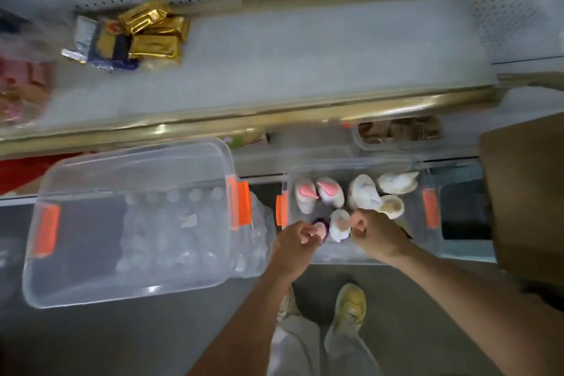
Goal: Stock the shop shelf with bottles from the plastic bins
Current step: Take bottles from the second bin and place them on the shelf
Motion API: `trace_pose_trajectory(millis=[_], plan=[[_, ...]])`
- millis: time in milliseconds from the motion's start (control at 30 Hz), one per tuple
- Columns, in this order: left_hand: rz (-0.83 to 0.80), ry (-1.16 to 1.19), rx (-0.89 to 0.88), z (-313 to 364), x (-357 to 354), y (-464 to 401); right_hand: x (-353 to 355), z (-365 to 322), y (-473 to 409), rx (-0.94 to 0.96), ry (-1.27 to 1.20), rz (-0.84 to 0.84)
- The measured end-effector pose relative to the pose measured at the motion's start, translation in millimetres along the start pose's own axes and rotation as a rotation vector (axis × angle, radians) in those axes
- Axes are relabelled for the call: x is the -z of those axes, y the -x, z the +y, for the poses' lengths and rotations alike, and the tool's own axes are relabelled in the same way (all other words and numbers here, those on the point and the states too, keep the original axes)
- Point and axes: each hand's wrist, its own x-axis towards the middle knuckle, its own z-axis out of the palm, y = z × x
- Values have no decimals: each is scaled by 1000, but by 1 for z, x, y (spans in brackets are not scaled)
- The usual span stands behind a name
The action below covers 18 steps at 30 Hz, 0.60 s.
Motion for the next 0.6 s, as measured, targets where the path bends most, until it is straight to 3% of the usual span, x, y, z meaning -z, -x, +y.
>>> trace_pose_trajectory(millis=[333, 600], plan=[[140, 9, 79, -32, -30, -119, -54, -4, -112, 41, -79, 37], [84, -74, 42, -58, -32, -175, -85, -4, -164, -45, -157, -35]])
